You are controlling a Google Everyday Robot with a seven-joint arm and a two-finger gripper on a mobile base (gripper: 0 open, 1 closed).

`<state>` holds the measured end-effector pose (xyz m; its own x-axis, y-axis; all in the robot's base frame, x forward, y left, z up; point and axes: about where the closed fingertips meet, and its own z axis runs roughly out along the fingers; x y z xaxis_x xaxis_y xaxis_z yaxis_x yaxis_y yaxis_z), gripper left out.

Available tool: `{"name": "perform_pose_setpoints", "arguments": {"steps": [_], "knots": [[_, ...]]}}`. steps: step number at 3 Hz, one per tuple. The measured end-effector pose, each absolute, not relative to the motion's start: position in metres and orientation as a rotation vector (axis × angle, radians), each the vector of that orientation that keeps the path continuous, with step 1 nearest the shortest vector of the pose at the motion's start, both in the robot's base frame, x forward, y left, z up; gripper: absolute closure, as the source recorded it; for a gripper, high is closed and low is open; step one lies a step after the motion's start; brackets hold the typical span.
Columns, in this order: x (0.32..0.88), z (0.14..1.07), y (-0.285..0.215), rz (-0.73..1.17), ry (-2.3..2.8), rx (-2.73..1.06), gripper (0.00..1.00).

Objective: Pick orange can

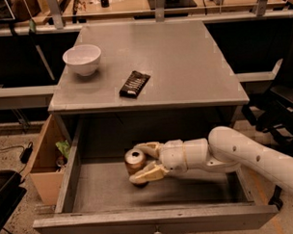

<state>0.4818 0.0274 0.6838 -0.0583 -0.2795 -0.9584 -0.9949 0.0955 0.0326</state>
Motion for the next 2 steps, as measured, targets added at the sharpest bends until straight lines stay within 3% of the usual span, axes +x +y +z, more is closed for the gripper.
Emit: {"name": "perform_pose_setpoints", "arguments": {"steps": [2], "knots": [[0.4813, 0.6839, 0.0287, 1.028, 1.491, -1.326, 0.0]]}}
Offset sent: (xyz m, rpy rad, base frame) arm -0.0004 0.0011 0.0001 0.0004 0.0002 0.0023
